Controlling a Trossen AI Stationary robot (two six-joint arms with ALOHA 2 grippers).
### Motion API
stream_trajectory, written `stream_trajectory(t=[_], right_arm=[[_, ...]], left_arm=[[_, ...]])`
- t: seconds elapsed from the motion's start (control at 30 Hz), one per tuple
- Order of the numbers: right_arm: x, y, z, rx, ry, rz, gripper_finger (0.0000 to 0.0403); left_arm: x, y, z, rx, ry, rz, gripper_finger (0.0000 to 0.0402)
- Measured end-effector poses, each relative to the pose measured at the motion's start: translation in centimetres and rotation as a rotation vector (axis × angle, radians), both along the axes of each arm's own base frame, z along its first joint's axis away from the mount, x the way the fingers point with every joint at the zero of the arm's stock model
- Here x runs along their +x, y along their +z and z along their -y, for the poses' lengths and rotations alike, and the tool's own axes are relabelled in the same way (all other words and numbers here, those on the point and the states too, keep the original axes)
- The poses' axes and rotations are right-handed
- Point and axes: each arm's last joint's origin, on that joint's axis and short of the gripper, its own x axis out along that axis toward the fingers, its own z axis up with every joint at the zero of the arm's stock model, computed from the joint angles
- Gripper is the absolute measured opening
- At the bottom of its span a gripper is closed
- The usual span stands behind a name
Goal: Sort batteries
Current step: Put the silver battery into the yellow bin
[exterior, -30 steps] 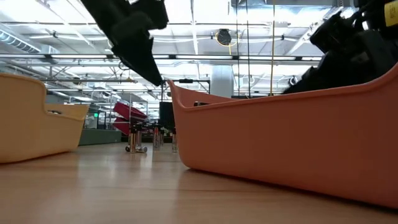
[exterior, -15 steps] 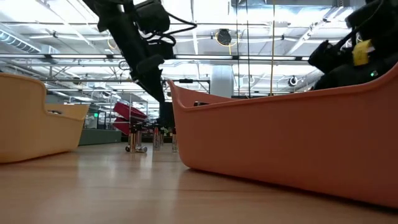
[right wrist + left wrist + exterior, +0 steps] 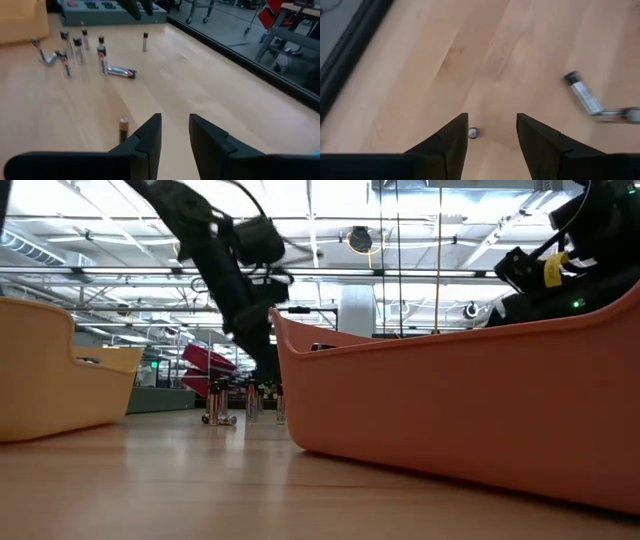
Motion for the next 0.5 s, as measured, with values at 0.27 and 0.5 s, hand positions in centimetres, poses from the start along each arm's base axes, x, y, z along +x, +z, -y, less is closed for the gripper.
stream_trajectory(t=[0.27, 0.5], right_arm=[[-0.8, -0.9, 0.3, 0.005, -0.007, -0.04, 0.009], [-1.1, -1.2, 0.4, 0.023, -0.016, -0.033, 0.009]], left_arm=[[0.1, -2.1, -1.6, -0.018, 0.051, -0.059, 0.0178], [-0.1, -2.1, -2.0, -0.085, 0.055, -0.03, 0.0178]])
